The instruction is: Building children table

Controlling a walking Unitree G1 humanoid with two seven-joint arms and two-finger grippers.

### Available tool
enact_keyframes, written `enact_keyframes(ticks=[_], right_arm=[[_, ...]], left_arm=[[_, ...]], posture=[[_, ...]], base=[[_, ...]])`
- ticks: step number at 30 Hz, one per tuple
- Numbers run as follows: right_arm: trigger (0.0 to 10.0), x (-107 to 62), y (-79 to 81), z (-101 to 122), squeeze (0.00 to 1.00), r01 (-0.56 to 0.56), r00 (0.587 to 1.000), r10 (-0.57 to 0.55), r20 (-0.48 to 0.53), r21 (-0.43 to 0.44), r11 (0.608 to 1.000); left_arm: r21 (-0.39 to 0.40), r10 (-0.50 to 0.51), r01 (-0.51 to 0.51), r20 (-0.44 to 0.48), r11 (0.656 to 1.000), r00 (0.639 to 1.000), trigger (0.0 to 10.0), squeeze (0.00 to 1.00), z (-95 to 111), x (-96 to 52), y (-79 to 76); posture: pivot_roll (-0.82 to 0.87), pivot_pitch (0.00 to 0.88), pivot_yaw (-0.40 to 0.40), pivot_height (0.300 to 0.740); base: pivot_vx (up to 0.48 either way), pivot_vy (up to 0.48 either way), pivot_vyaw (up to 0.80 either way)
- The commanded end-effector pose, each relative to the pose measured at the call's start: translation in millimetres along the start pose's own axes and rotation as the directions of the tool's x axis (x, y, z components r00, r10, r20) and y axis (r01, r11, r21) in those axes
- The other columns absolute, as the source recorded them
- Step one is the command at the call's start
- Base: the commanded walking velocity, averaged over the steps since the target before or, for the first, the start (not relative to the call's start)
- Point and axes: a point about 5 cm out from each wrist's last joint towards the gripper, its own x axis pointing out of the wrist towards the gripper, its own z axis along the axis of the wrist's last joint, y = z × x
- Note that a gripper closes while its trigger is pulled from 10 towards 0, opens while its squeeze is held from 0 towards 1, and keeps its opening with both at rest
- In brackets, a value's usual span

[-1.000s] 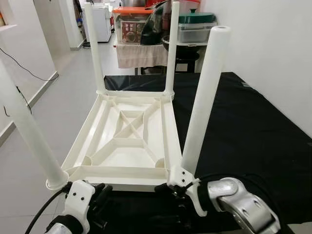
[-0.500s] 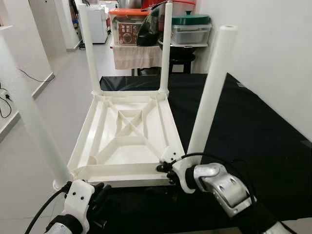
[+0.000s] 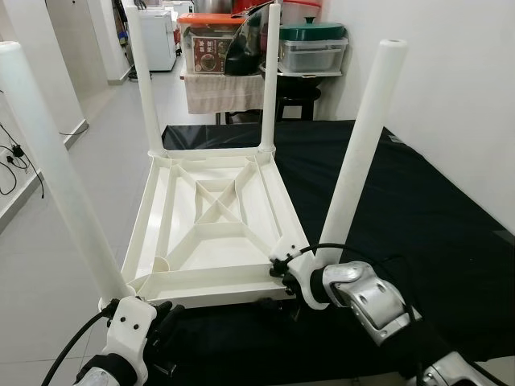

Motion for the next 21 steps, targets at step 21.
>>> enact_keyframes(ticks=[21], right_arm=[[10.0,-8.4,-45.1,5.8,0.0,0.2,0.98,-0.201,0.013,0.056,0.978]], left_arm=[[0.012,0.001,-0.001,0.001,1.0,1.0,10.0,0.0,1.1,1.2,-0.7]], posture=[[0.11,0.0,-0.057,0.74]], base=[[0.0,0.0,0.0]])
